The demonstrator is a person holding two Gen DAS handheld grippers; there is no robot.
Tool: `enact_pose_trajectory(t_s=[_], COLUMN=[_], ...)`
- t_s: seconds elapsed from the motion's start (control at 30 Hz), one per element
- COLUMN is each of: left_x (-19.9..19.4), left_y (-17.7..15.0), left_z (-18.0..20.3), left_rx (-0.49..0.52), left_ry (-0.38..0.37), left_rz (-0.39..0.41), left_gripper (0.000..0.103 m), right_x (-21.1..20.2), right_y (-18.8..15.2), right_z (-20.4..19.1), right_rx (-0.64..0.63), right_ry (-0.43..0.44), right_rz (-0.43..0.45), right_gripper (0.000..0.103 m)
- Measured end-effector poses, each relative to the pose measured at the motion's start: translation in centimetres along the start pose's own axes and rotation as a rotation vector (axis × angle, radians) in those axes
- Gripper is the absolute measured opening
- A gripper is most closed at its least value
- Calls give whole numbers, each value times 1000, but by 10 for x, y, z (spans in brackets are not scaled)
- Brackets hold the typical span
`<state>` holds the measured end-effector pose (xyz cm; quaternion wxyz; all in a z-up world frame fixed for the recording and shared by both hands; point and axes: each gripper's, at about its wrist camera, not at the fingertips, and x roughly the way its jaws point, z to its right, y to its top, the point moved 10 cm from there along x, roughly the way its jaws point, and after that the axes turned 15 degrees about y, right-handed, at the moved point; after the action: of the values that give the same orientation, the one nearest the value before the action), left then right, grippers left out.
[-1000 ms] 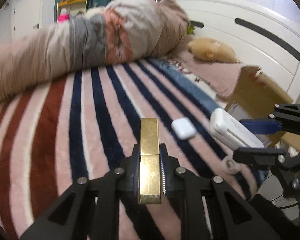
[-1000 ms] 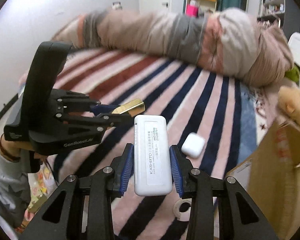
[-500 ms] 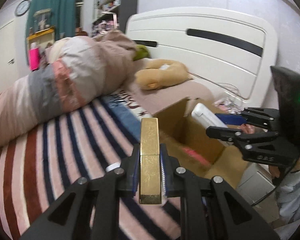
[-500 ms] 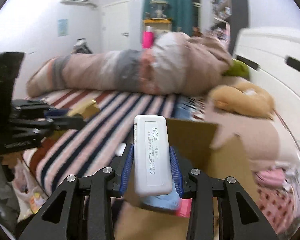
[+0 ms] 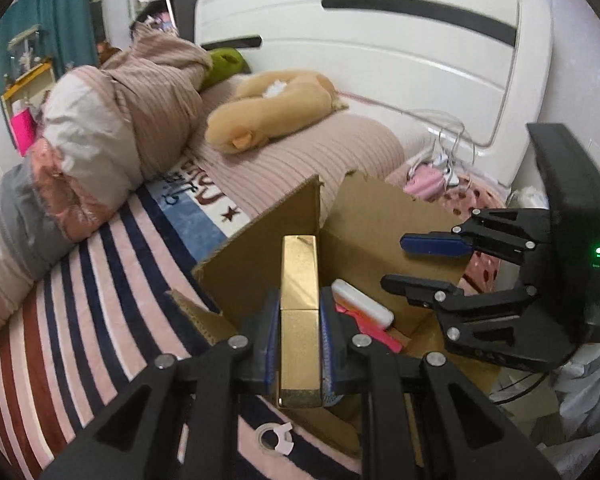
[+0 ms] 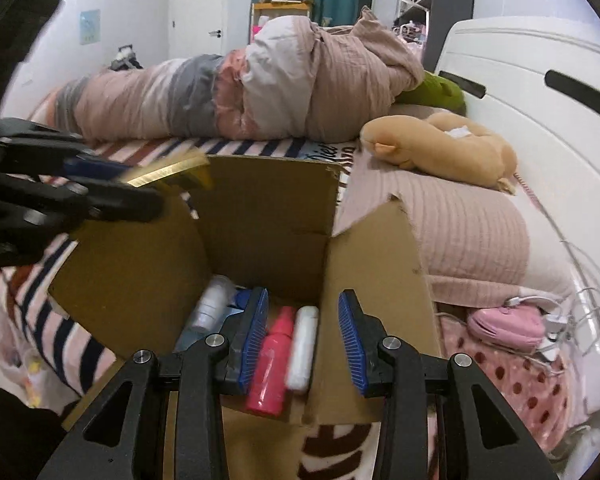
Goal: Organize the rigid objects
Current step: 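Place the white box and gold tube into the cardboard box with both grippers, then grasp the white earbud case with the left gripper while the right grasps the tape roll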
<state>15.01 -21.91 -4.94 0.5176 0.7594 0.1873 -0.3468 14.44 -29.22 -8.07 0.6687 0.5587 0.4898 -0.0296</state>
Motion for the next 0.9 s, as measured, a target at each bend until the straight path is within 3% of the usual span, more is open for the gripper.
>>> enact_pose_trajectory(t_s=[0.3, 0.6, 0.9], left_x=[41, 43, -6], left_y=[4, 12, 3], left_z=[5, -7, -52], left_rx=[61, 55, -45], left_ry=[24, 46, 93], left_rz=[-82, -53, 23], left_gripper=[15, 16, 41], right_x=[10, 16, 5], right_y=[4, 1, 5], right_z=[-5, -7, -24], right_rx=[-23, -14, -20], right_ry=[63, 67, 58], right_rz=[1, -15, -15], right_gripper=[32, 32, 33])
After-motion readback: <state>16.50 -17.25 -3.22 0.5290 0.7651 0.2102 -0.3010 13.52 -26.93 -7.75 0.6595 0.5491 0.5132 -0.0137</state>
